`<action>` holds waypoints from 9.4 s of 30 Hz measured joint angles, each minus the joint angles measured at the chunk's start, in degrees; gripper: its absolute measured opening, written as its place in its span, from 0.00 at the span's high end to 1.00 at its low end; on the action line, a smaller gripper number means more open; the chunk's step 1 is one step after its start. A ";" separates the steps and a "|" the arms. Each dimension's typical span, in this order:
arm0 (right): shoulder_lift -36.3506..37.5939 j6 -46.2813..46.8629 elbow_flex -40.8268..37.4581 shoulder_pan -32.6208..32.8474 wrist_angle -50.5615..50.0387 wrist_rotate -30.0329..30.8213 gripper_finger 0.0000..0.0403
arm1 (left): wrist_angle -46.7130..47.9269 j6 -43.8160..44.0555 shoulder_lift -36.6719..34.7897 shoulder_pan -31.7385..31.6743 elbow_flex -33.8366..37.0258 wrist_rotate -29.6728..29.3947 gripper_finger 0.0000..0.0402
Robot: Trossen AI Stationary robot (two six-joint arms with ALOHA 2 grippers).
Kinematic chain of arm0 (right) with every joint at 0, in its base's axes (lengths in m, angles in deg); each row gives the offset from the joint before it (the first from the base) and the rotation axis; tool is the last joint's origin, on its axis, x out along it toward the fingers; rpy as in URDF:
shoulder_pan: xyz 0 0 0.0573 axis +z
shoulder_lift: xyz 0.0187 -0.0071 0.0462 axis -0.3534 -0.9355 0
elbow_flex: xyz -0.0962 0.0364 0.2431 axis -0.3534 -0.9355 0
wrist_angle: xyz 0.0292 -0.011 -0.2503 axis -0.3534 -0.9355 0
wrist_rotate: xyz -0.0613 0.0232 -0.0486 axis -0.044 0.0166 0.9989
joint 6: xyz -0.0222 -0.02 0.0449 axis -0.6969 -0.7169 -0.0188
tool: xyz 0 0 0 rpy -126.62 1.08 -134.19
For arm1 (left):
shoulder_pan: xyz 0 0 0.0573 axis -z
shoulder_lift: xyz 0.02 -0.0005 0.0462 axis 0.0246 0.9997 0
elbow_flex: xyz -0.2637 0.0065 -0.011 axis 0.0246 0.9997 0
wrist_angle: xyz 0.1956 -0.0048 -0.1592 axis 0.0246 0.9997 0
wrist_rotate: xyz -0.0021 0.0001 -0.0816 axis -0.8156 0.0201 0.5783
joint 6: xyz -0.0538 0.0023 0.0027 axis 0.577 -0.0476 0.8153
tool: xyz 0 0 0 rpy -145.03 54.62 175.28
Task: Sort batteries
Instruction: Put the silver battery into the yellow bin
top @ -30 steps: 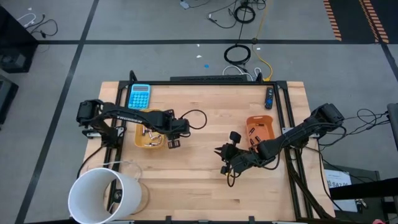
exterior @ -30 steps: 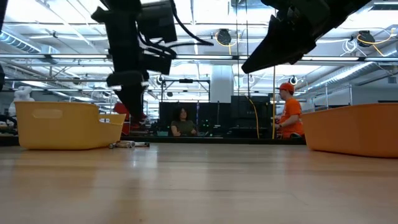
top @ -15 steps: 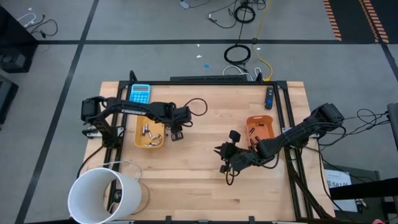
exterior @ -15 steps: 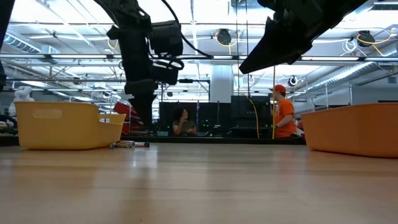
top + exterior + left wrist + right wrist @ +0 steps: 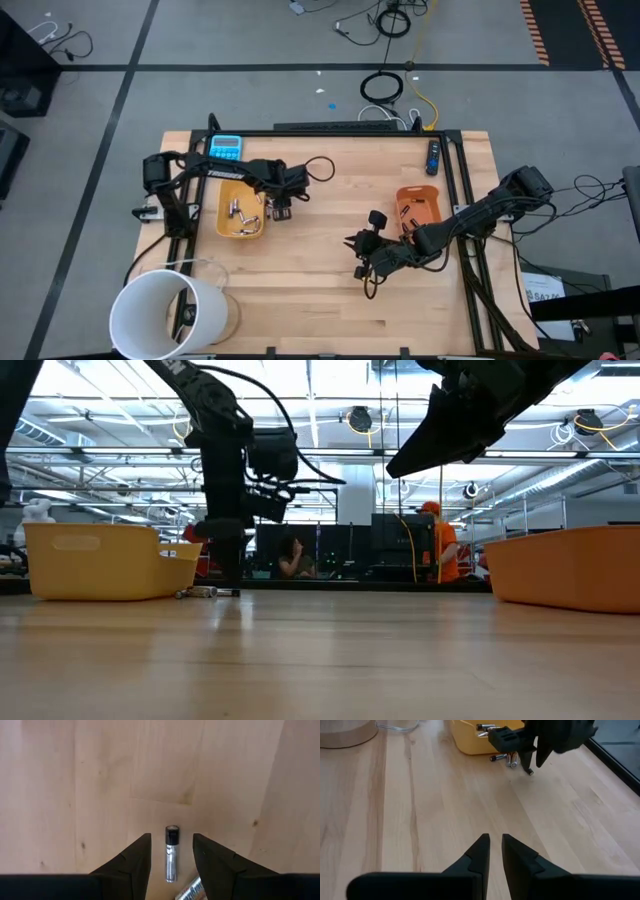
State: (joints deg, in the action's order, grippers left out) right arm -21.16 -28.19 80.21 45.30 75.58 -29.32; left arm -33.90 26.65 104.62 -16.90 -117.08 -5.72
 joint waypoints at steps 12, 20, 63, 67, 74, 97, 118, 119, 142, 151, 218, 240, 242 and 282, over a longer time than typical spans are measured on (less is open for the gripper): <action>-0.02 0.35 0.00 0.26 0.00 0.00 0.90 | 0.12 -3.39 5.00 -1.59 -0.26 1.89 0.83; -0.02 0.37 0.00 0.26 -0.02 0.01 0.90 | 1.15 -3.07 4.98 -0.75 -1.19 0.13 0.95; -0.04 0.17 0.00 -0.65 -2.06 -1.46 0.90 | 11.28 15.20 -17.25 9.77 4.90 -7.45 0.77; -0.04 0.17 0.00 -0.65 -1.92 -1.46 0.90 | 6.02 11.88 -16.58 9.77 4.81 -7.56 0.77; -0.04 0.14 0.00 -0.65 -1.53 -1.46 0.90 | 4.26 2.65 -10.95 9.79 4.81 -5.20 0.72; -0.04 0.57 0.00 -0.52 -1.55 -1.46 0.90 | 11.46 -7.81 -7.22 13.63 5.26 0.57 0.47; -0.04 0.44 0.00 -0.50 -1.55 -1.46 0.90 | 5.51 -8.93 -7.17 14.89 6.86 1.36 0.47; -0.04 0.44 0.00 -0.50 -1.53 -1.46 0.90 | 5.09 -8.87 -7.17 14.89 6.86 1.41 0.47; -0.04 -0.76 -0.02 -0.52 0.65 -1.49 0.90 | 12.34 -9.96 -5.04 9.91 0.94 -2.41 0.47; -0.04 -1.58 -0.02 -0.63 0.55 -1.49 0.90 | 11.06 -12.32 -0.19 7.04 0.94 -3.49 0.47; -0.04 -1.34 -0.02 -0.61 0.26 -1.53 0.90 | -2.26 -16.33 3.19 8.64 -2.23 -11.05 0.64; -0.04 -1.18 -0.02 -0.61 0.28 -1.52 0.90 | -4.86 -16.36 3.12 4.38 -2.23 -2.83 0.64; -0.04 -1.19 -0.02 -0.61 0.27 -1.51 0.90 | -4.88 -16.35 3.12 3.70 -2.23 -1.56 0.64; -0.22 0.15 -0.02 -0.50 0.31 -2.75 0.90 | -3.41 -17.88 3.05 0.68 -2.23 4.24 0.64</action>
State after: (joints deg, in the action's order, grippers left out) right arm -21.38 -28.04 80.18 44.80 75.89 -32.07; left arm -37.30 8.77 107.66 -16.22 -119.31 -1.48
